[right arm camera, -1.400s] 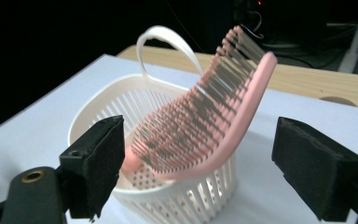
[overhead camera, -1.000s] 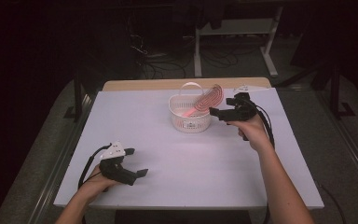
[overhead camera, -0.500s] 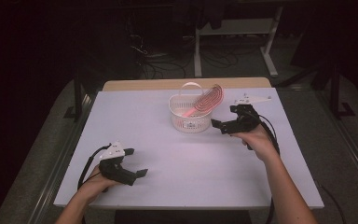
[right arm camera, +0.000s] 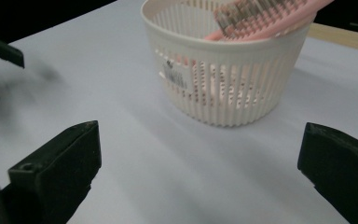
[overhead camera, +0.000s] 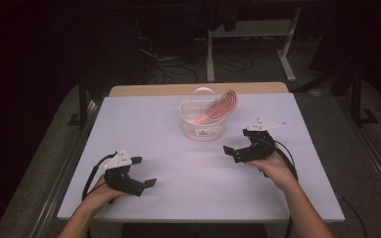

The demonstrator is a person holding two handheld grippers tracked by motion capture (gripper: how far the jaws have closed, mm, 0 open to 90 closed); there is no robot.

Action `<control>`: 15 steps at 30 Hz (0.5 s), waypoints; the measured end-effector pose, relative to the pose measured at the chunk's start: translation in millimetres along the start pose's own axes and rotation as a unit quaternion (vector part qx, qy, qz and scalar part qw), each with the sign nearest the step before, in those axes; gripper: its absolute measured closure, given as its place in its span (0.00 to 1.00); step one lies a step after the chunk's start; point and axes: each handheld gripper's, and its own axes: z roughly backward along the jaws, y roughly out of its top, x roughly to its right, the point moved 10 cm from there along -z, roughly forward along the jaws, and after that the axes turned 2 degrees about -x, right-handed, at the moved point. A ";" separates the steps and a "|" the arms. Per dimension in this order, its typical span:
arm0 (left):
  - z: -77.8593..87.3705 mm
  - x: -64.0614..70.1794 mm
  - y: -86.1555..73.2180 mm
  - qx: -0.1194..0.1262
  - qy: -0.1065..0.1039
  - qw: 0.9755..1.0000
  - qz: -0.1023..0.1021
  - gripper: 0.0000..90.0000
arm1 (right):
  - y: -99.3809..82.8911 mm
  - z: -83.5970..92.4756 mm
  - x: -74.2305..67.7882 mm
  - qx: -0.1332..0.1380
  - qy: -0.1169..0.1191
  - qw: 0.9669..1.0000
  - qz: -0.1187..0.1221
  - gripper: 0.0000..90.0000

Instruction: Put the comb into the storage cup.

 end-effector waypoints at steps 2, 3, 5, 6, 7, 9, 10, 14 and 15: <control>-0.2 0.9 -0.8 -0.003 -0.001 1.000 -0.004 0.01 | -7.6 1.4 -3.3 -0.004 0.001 1.000 0.002 0.00; -0.4 1.2 -1.0 -0.004 -0.001 1.000 -0.003 0.01 | -10.9 2.0 -4.2 -0.006 0.001 1.000 0.000 0.00; -0.4 1.5 -0.9 -0.003 -0.001 1.000 -0.003 0.01 | -14.2 2.5 -4.8 -0.008 0.001 1.000 0.000 0.00; -0.1 1.8 -0.4 -0.002 -0.002 1.000 -0.004 0.01 | -17.3 2.8 -5.3 -0.010 0.000 1.000 0.001 0.00; -0.2 2.0 -0.1 0.000 -0.003 1.000 -0.003 0.01 | -21.8 4.2 -6.0 -0.011 -0.001 1.000 0.000 0.00; -0.5 1.5 -0.8 -0.003 -0.002 1.000 -0.003 0.01 | -25.6 6.0 -7.0 -0.012 0.000 1.000 0.002 0.00; -0.5 1.7 -1.1 -0.003 -0.002 1.000 -0.003 0.01 | -27.8 7.1 -8.0 -0.013 0.000 1.000 0.001 0.00; 0.2 1.7 -0.6 -0.002 -0.001 1.000 -0.004 0.01 | -35.7 12.9 -10.5 -0.013 0.000 1.000 0.003 0.00; 0.4 1.6 -0.5 -0.002 -0.001 1.000 -0.004 0.01 | -37.5 14.6 -11.2 -0.013 0.000 1.000 0.004 0.00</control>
